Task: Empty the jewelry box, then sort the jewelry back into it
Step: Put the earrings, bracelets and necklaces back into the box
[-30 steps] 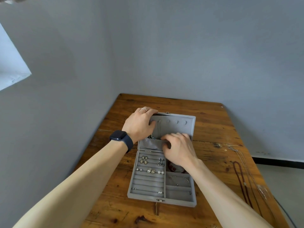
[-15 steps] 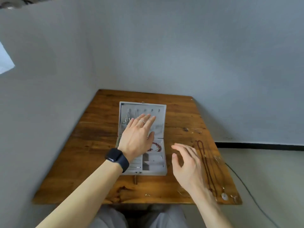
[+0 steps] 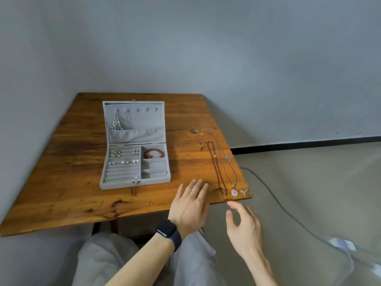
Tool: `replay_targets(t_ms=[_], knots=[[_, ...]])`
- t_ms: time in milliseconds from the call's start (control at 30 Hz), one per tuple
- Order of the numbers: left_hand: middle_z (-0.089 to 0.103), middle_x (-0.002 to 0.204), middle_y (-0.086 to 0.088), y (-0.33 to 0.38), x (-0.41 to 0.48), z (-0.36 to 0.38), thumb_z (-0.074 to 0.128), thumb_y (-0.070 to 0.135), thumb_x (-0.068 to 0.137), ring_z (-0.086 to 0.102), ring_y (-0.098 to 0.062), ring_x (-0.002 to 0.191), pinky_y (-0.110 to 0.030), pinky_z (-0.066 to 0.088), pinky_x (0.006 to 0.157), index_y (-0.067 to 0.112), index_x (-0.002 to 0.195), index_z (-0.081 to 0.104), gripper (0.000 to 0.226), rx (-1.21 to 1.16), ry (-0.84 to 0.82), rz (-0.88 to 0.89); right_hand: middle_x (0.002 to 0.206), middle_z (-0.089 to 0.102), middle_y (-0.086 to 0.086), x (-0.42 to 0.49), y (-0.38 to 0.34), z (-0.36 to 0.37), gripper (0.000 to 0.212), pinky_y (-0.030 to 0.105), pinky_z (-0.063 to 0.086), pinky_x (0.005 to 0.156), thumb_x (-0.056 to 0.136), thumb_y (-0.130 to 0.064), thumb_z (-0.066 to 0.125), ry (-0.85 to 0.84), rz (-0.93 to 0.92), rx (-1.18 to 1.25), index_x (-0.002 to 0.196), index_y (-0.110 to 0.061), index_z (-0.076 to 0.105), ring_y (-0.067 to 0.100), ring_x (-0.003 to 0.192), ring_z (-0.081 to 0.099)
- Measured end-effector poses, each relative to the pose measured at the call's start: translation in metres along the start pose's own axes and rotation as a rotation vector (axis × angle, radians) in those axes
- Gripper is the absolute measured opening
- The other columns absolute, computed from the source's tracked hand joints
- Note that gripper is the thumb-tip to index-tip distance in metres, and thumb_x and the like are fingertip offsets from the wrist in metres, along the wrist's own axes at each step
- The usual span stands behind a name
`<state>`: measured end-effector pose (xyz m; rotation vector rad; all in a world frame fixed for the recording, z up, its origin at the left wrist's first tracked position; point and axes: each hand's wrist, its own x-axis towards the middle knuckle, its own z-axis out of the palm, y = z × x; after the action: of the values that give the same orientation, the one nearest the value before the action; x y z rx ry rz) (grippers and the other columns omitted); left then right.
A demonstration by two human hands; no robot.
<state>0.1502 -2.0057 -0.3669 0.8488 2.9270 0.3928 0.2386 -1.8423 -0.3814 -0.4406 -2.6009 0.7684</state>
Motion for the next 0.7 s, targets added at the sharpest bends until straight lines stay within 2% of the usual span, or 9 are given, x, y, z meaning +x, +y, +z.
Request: replay_targets(t_ms=[100,233,333,533,700], knots=[[0.002,0.168,0.001,-0.004,0.013,-0.001,0.026,0.052,0.104,-0.002,-0.020,0.155,-0.047,0.001,0.125,0.025,0.160,0.010,0.065,0.047,-0.050,-0.049,0.106,0.072,-0.010,0.010,0.000,-0.002,0.024,0.025,0.042,0.076,0.090,-0.026,0.068,-0.025,0.130,0.018,0.114,-0.028,0.069,0.021,0.099,0.064],[-0.001,0.168,0.005,-0.011,0.016,0.006,0.019,0.062,0.102,-0.005,-0.017,0.154,-0.043,0.000,0.125,0.029,0.160,0.005,0.069,0.062,-0.113,-0.074,0.107,0.071,-0.005,0.031,-0.009,0.003,0.023,0.034,0.049,0.077,0.091,-0.035,0.065,-0.006,0.126,-0.031,0.112,-0.025,0.069,0.026,0.101,0.063],[-0.004,0.168,0.007,-0.011,0.014,0.009,0.016,0.063,0.101,-0.009,-0.015,0.154,-0.041,-0.004,0.125,0.030,0.160,0.001,0.069,0.061,-0.118,-0.078,0.108,0.065,0.000,0.047,-0.016,0.009,0.026,0.037,0.049,0.080,0.094,-0.041,0.058,-0.093,0.146,-0.148,0.113,-0.024,0.067,0.027,0.104,0.060],[-0.006,0.168,0.007,-0.012,0.014,0.010,0.012,0.063,0.101,-0.011,-0.015,0.154,-0.043,-0.004,0.125,0.031,0.160,-0.003,0.068,0.073,-0.135,-0.079,0.104,0.061,0.000,0.058,-0.023,0.014,0.015,0.033,0.047,0.074,0.097,-0.035,0.055,-0.113,0.132,-0.244,0.103,-0.024,0.063,0.023,0.102,0.060],[-0.002,0.168,0.007,-0.013,0.016,0.007,0.016,0.063,0.101,-0.008,-0.015,0.154,-0.043,-0.002,0.125,0.031,0.160,0.001,0.068,0.069,-0.137,-0.074,0.109,0.062,0.003,0.059,-0.026,0.015,0.018,0.032,0.045,0.075,0.100,-0.031,0.050,-0.174,0.152,-0.247,0.106,-0.019,0.062,0.022,0.107,0.056]])
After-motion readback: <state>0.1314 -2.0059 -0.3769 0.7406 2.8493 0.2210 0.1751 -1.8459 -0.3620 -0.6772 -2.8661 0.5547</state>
